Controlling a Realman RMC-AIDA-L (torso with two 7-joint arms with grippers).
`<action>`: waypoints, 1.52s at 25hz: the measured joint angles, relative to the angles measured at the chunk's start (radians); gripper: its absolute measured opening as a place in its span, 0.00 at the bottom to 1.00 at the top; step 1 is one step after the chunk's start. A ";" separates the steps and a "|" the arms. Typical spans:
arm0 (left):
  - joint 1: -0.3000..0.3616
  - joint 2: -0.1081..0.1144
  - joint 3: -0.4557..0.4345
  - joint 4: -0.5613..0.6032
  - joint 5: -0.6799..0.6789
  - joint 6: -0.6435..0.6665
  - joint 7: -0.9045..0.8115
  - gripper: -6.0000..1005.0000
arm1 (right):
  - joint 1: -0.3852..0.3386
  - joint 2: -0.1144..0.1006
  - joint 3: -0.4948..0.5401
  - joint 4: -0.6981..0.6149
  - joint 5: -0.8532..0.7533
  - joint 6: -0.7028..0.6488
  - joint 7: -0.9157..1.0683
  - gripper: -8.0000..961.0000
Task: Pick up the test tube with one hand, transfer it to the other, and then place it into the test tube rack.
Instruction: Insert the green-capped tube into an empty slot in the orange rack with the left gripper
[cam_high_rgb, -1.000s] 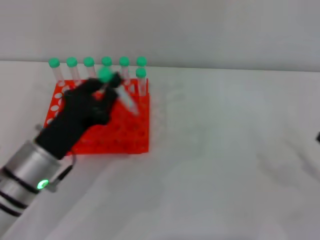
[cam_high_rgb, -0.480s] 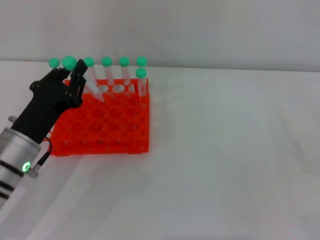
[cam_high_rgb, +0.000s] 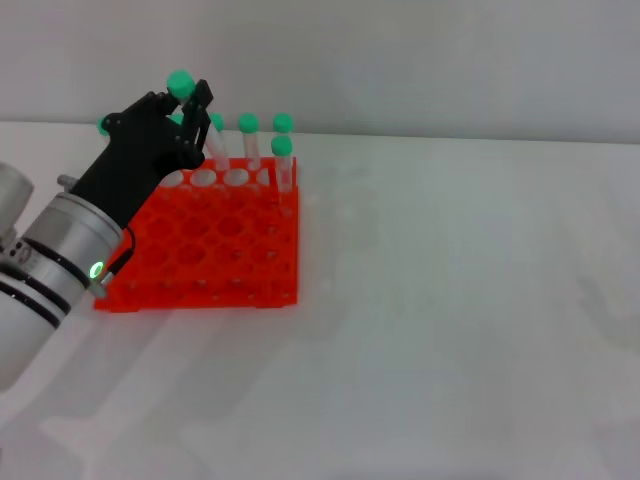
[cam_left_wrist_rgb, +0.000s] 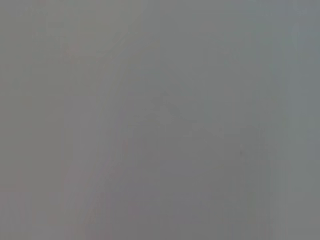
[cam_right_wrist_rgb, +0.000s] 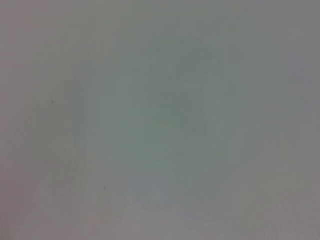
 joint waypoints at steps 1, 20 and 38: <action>-0.004 0.000 0.000 0.000 0.000 0.012 0.004 0.26 | 0.000 0.000 -0.001 0.000 0.000 0.000 0.000 0.88; -0.116 -0.005 0.003 0.104 -0.005 0.104 0.099 0.28 | 0.009 0.001 -0.007 0.011 -0.001 0.005 0.000 0.88; -0.189 -0.005 0.010 0.146 0.001 0.215 0.105 0.30 | 0.033 0.002 -0.006 0.027 0.000 0.016 0.000 0.88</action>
